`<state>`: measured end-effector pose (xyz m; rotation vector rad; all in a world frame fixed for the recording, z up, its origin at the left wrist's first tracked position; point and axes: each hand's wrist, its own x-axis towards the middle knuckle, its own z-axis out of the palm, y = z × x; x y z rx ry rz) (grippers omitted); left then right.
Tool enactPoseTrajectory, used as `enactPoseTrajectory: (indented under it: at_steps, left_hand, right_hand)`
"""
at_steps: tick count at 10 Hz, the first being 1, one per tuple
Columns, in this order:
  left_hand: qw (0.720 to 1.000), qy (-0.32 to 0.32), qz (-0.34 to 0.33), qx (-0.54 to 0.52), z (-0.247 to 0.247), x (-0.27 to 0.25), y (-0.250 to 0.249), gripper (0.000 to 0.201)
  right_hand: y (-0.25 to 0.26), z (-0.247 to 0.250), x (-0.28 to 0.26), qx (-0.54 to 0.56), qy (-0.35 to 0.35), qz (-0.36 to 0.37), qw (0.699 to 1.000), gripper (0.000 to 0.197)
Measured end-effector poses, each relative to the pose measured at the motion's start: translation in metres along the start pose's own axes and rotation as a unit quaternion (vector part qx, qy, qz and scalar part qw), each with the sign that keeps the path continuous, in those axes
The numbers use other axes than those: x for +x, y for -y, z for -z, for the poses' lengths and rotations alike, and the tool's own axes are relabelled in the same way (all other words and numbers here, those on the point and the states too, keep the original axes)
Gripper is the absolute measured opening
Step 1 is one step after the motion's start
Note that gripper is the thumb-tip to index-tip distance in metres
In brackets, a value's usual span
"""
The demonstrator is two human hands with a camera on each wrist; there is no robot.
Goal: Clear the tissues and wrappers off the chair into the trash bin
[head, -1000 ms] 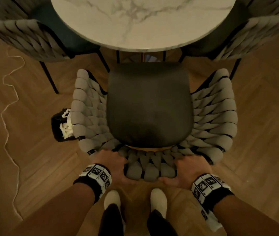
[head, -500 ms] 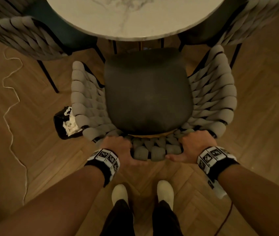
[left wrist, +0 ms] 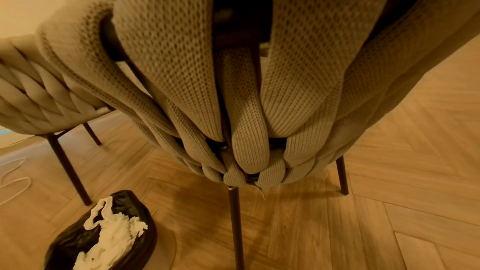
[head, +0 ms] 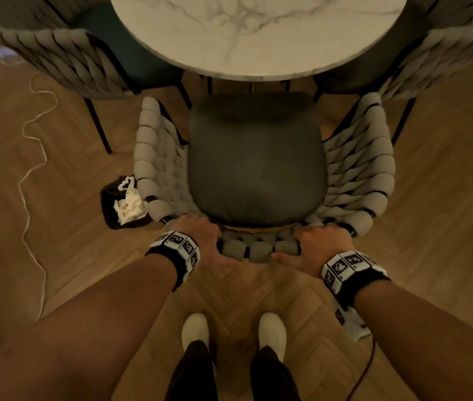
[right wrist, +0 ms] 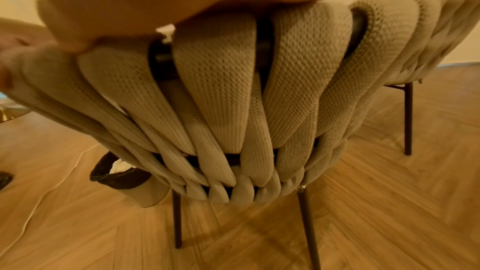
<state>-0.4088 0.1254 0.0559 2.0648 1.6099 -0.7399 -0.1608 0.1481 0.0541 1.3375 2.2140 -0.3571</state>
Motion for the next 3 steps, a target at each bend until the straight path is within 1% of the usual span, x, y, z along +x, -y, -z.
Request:
enactPoseTrajectory:
  at_steps: [1,2,3]
  left_hand:
    - [1.0,-0.012,0.018,-0.019,0.0,-0.011,-0.003,0.1]
    - [0.998,-0.013,0.047,-0.051,0.016,-0.029,-0.002,0.077]
    - [0.991,-0.043,0.037,-0.119,0.01,-0.068,-0.008,0.045]
  right_hand:
    - [0.005,0.008,-0.014,0.026,0.015,0.006,1.0,0.083]
    - [0.009,0.026,-0.035,0.085,0.007,0.001,0.996,0.055]
    - [0.018,0.022,-0.073,0.104,0.044,0.01,0.994,0.062]
